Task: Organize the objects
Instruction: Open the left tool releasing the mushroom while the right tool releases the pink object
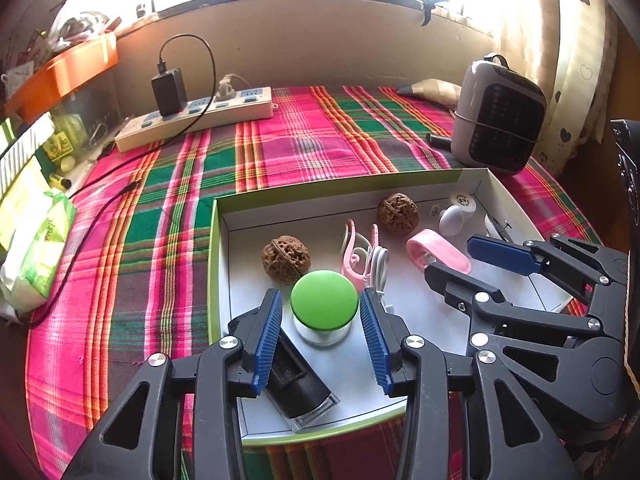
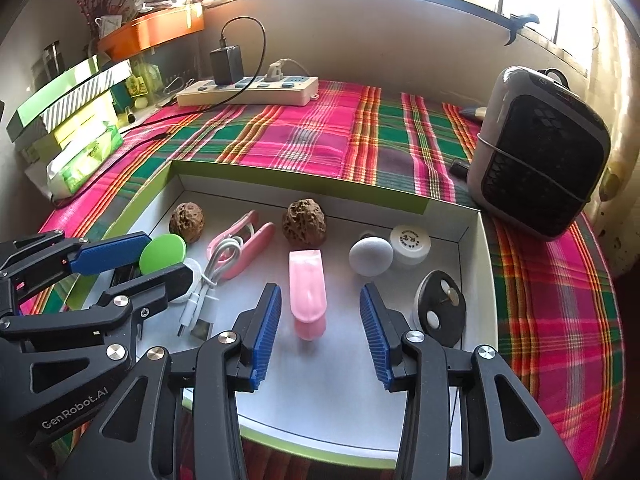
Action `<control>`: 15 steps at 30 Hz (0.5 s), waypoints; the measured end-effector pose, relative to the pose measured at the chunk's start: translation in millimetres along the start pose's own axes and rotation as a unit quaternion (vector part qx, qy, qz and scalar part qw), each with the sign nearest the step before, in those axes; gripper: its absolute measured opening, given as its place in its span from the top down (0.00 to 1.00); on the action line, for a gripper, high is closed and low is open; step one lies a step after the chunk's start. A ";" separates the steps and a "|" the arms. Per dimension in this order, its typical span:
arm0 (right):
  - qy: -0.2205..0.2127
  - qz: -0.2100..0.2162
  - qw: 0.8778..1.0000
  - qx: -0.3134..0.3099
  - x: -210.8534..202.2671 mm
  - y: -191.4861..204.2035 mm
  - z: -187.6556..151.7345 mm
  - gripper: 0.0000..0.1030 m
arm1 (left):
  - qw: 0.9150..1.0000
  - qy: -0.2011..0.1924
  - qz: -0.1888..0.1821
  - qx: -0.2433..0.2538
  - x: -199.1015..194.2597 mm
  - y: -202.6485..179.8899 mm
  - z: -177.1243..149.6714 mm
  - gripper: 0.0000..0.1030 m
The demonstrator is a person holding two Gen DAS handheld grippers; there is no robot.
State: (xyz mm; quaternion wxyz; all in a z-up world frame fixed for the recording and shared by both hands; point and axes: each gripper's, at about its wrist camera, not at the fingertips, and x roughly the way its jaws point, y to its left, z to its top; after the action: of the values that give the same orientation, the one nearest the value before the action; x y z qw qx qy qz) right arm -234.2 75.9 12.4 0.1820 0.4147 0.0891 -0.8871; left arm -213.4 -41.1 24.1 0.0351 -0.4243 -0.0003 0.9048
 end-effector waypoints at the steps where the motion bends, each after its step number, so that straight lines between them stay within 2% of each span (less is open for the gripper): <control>1: -0.001 0.001 1.000 0.002 -1.6 -0.1 -0.6 0.59 | 1.000 -0.001 0.000 -0.002 -1.8 0.5 -0.7 0.62; 15: -0.016 0.002 1.000 0.014 -23.8 4.0 -9.9 0.59 | 1.000 -0.009 0.011 -0.015 -19.0 1.3 -10.7 0.61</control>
State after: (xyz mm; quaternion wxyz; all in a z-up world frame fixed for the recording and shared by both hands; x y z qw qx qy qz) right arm -211.6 81.2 24.4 0.1790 0.4035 0.0726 -0.8944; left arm -193.2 -43.9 31.8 0.0189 -0.4169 -0.0099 0.9087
